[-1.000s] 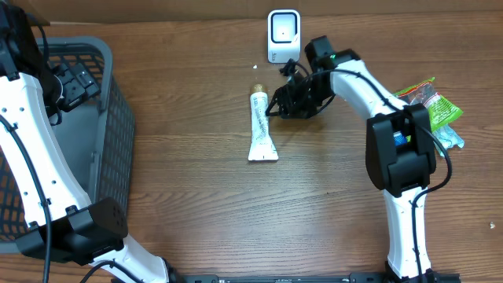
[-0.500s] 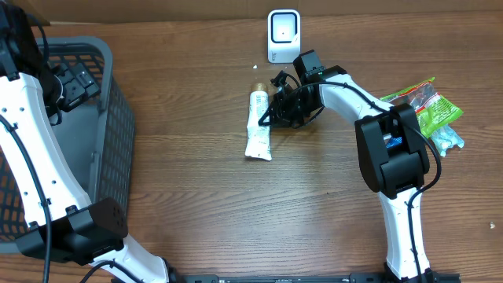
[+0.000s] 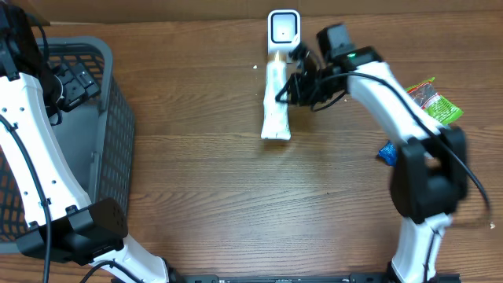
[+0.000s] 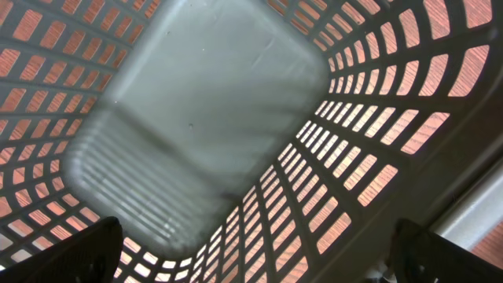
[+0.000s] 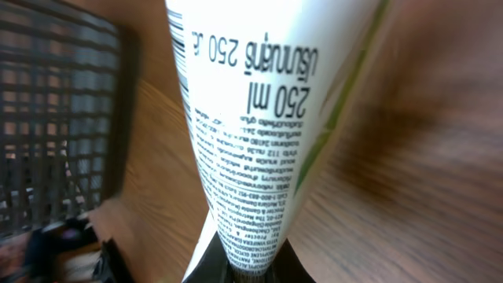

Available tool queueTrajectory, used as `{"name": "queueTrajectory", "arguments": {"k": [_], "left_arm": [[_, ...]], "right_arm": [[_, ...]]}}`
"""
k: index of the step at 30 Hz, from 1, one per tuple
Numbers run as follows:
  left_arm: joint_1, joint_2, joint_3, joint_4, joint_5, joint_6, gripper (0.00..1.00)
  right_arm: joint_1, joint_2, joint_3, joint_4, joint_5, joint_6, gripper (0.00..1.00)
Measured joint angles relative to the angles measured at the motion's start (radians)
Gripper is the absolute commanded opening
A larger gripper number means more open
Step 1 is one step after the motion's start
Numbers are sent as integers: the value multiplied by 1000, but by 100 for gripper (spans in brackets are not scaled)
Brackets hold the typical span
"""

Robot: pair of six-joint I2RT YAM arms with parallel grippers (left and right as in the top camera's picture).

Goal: Scan the item barcode
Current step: 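Lift the white tube and bring it toward the scanner, then hold the white tube's barcode over the white scanner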

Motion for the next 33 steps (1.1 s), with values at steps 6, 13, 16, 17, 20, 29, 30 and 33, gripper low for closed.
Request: {"name": "queueTrajectory", "arguments": {"k": [6,13,16,17,20,29,30,33], "left_arm": [[0,0,0,0,0,0,100],[0,0,0,0,0,0,100],[0,0,0,0,0,0,99],[0,0,0,0,0,0,100],[0,0,0,0,0,0,100],[0,0,0,0,0,0,100],[0,0,0,0,0,0,100],[0,0,0,0,0,0,99]], "right_arm": [[-1,-279,5,3,39,-11,4],[-3,-248,5,-5,18,30,4],[-3,-248,5,15,42,77,4],[-3,-248,5,17,66,90,4],[4,-248,5,22,211,135,4],[71,-233,1,209,891,172,4],[71,-232,1,248,961,158,4],[66,-229,1,410,1112,90,4]]}}
